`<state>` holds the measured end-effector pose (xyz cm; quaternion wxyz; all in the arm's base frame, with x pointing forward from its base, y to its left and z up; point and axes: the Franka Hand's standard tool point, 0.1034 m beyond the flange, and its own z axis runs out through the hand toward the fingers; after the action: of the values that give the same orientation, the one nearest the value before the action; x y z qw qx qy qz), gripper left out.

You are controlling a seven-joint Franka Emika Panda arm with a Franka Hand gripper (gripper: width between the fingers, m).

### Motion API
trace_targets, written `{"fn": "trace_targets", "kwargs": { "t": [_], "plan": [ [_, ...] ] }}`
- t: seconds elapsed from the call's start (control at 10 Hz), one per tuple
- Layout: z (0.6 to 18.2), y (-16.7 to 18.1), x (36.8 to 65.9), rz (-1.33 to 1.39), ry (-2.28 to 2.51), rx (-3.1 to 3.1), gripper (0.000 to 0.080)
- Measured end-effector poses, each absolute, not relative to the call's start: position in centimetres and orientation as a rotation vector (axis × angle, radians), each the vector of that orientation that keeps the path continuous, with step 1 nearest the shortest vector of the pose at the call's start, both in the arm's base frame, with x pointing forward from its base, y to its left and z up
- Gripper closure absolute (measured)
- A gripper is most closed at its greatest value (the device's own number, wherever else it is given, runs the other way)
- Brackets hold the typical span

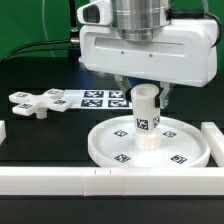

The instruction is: Assemble round table

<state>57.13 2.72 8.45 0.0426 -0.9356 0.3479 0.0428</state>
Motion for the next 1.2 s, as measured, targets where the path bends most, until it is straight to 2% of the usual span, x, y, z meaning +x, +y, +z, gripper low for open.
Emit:
{"fn": "trace_targets", "kwargs": {
  "t": [0.5, 1.0, 1.1, 1.2],
  "plan": [
    [8.0, 4.7, 56.2, 0.179, 1.845, -2.374, 0.0387],
    [8.0, 5.0, 56.2, 0.214, 2.019, -2.207, 0.0374],
    [8.0, 5.0, 56.2, 0.209, 1.955, -2.26, 0.0188],
    [8.1, 4.7, 56.3, 0.206, 1.878, -2.321, 0.0188]
  ]
}}
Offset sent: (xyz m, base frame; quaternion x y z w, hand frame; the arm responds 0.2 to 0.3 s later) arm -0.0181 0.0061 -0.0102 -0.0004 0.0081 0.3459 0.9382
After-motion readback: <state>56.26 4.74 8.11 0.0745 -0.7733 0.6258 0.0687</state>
